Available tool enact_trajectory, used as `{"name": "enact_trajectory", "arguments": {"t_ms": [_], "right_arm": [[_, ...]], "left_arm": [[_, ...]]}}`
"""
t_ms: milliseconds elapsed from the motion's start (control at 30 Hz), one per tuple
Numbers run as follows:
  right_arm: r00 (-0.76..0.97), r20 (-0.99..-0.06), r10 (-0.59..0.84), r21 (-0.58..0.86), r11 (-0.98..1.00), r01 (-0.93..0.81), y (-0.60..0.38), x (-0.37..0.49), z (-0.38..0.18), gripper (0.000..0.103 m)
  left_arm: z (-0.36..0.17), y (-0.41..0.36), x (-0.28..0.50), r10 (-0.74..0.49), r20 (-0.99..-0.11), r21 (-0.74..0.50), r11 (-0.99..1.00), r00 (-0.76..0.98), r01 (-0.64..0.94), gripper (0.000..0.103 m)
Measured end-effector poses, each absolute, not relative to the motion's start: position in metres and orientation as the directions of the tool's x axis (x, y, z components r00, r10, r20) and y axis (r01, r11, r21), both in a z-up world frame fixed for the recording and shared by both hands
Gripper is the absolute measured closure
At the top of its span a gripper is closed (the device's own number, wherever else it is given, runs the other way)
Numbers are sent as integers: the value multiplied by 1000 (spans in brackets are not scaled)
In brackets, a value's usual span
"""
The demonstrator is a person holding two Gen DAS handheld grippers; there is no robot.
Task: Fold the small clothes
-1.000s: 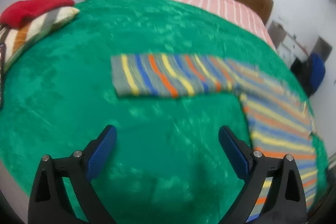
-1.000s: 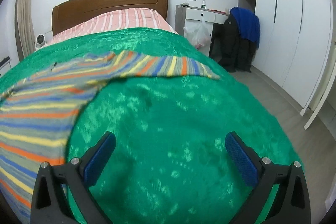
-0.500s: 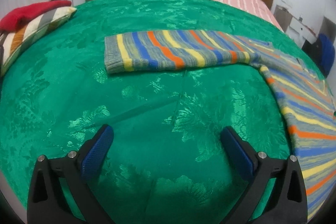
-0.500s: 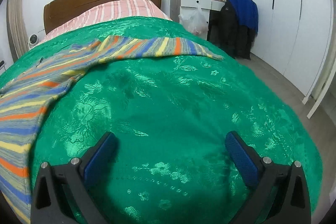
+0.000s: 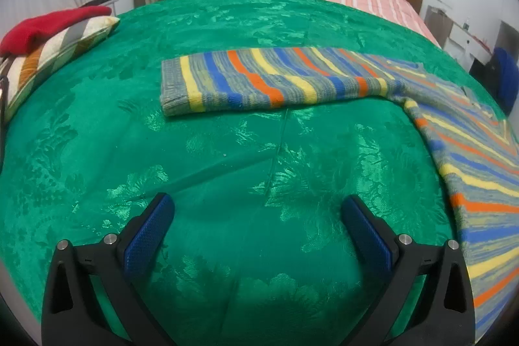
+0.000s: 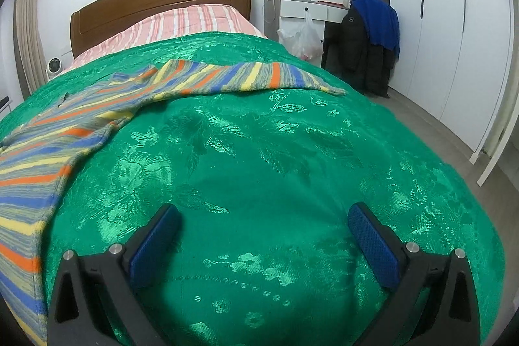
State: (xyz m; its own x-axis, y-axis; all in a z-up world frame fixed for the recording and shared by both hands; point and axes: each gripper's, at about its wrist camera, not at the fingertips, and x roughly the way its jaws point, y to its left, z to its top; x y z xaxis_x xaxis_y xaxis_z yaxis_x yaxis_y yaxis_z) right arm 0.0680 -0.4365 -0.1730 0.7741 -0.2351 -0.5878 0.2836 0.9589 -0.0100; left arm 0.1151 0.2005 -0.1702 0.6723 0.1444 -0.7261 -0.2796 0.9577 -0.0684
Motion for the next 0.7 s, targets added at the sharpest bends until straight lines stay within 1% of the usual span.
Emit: {"name": "enact_trajectory", "arguments": {"t_ms": [700], "right_arm": [[774, -587, -240, -15, 958, 285, -436, 68, -172, 0]], "left_arm": [[-169, 201, 114, 150, -725, -63, 958, 672, -281, 0]]}}
